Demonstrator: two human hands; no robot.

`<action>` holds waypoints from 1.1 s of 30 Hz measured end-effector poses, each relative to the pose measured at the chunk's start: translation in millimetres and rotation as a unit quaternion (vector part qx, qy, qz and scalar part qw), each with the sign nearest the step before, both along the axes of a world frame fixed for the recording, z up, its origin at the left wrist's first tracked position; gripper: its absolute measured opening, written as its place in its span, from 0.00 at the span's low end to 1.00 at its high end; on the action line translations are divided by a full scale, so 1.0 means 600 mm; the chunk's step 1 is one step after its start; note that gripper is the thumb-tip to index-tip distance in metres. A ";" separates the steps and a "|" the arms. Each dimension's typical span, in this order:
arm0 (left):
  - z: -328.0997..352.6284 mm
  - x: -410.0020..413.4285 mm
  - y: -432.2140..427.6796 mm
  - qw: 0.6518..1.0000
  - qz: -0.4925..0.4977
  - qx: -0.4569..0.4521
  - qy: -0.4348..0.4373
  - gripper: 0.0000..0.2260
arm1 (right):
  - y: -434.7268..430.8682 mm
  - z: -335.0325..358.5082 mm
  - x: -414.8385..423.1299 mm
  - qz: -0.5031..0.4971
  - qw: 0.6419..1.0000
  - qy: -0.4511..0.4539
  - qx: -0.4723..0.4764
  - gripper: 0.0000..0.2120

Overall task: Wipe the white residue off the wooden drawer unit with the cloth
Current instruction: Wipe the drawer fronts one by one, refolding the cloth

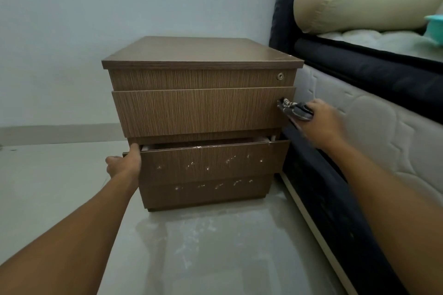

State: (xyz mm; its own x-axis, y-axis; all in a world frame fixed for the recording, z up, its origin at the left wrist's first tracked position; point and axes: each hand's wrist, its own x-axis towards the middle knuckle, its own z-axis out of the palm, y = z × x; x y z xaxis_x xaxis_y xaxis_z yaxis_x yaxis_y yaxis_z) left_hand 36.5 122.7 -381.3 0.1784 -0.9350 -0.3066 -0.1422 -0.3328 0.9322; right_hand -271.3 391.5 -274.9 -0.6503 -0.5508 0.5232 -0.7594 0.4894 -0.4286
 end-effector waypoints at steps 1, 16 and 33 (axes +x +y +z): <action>-0.002 0.000 0.001 1.000 -0.001 -0.002 -0.002 0.27 | -0.001 -0.006 -0.005 -0.012 0.999 0.047 0.004 0.10; -0.019 0.021 0.000 0.997 -0.067 -0.026 0.032 0.17 | -0.053 -0.143 0.023 0.077 0.987 -0.034 0.136 0.10; -0.012 0.067 -0.001 0.987 -0.153 -0.033 0.026 0.22 | -0.152 -0.146 0.155 0.163 0.978 0.061 0.119 0.10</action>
State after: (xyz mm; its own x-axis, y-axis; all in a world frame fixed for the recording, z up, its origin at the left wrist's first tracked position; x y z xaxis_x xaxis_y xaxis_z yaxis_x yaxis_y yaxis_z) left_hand 76.8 122.2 -388.3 -0.1297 -0.9610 -0.2444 -0.1780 -0.2199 0.9592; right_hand -178.0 300.3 -362.3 -0.3606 -0.8337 0.4184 -0.9301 0.2877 -0.2283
